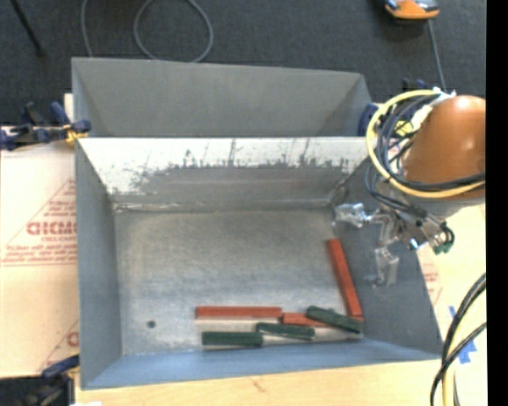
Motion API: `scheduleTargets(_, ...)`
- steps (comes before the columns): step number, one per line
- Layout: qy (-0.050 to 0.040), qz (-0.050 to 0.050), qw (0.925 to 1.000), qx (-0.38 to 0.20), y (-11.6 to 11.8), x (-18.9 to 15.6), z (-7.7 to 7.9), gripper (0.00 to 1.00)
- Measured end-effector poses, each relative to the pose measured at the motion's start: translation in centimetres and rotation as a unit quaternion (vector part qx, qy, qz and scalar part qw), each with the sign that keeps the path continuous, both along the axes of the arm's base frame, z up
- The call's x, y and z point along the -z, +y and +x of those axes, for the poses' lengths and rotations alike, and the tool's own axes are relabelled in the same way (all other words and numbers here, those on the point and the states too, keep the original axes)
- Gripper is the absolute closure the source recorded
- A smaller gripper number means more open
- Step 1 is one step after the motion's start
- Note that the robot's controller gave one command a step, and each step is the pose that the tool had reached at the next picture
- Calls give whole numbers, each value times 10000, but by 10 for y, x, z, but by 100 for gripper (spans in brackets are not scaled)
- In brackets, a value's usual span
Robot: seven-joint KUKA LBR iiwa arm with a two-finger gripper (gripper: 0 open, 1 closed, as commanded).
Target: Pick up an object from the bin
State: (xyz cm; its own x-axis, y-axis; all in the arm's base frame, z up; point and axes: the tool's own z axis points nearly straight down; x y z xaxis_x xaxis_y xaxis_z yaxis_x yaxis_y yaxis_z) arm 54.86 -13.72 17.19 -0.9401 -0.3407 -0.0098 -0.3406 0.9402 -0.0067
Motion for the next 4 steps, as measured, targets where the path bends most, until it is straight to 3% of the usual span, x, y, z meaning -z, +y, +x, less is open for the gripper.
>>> scheduleTargets(1,72,20,9961,-879,-13,88,-63,0)
scheduleTargets(2,4,16,9994,-340,-17,100,-44,0)
scheduleTargets(3,15,15,9995,313,-17,100,-1,0)
scheduleTargets(4,2,32,9920,1264,29,39,27,0)
